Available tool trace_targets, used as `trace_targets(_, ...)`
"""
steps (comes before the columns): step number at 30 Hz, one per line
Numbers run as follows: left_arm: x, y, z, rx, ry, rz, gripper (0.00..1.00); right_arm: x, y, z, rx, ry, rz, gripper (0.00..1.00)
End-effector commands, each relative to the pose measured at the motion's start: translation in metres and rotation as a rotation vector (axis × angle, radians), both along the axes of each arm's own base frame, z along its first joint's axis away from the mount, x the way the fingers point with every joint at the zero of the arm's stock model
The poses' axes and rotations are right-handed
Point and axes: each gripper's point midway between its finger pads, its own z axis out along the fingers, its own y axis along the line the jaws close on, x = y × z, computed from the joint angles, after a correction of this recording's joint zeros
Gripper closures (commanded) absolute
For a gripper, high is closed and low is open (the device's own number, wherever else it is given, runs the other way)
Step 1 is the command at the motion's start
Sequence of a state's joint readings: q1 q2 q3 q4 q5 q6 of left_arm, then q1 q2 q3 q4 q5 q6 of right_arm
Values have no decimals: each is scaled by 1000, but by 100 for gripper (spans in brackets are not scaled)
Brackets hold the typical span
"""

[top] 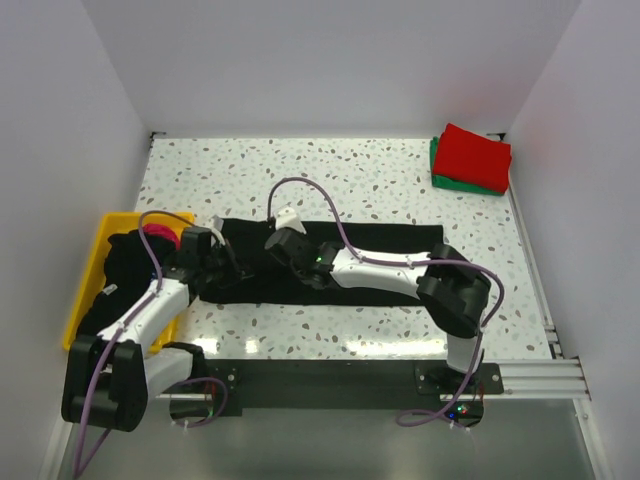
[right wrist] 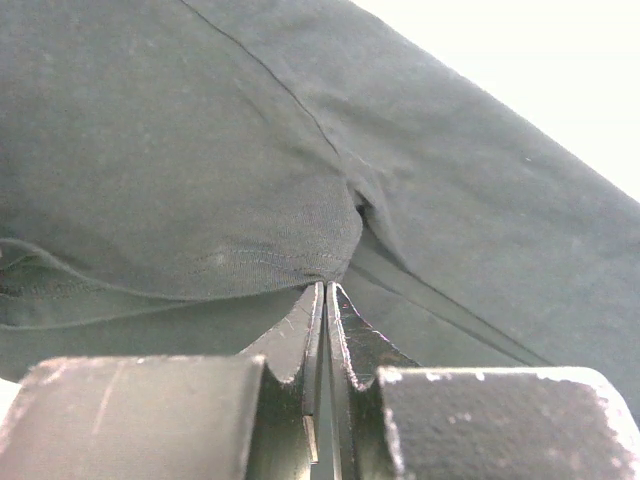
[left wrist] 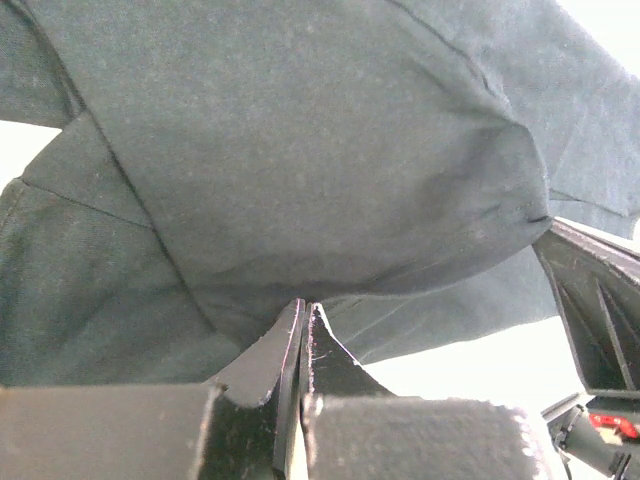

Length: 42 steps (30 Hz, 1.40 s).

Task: Fold and stack the t-shirts
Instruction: Fold the tshirt

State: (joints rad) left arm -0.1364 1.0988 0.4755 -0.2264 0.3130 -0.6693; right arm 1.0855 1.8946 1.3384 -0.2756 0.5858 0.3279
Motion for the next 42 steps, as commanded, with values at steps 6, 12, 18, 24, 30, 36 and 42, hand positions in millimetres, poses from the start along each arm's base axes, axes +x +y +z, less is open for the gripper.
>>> trace_targets(6, -10, -4, -7, -26, 12, -19, 100, -5, -16, -9, -26, 7, -11, 94)
trace_targets(12, -12, 0, -5, -20, 19, 12, 100, -13, -17, -23, -33, 46, 15, 86)
trace_targets(18, -12, -1, 12, -11, 10, -16, 97, -15, -21, -19, -38, 47, 40, 76)
trace_targets(24, -7, -13, 65, -76, -91, -70, 67, -21, -23, 13, 82, 79, 73, 73)
trace_targets(30, 9, -19, 82, -121, -126, -50, 74, -3, -13, 49, 275, 153, 95, 72)
trace_targets(36, 43, -47, 79, -198, -162, -48, 88, 32, 21, 43, 447, 279, 77, 78)
trace_targets(42, 42, -41, 36, -145, -66, 29, 99, 46, 34, -7, 399, 345, 43, 79)
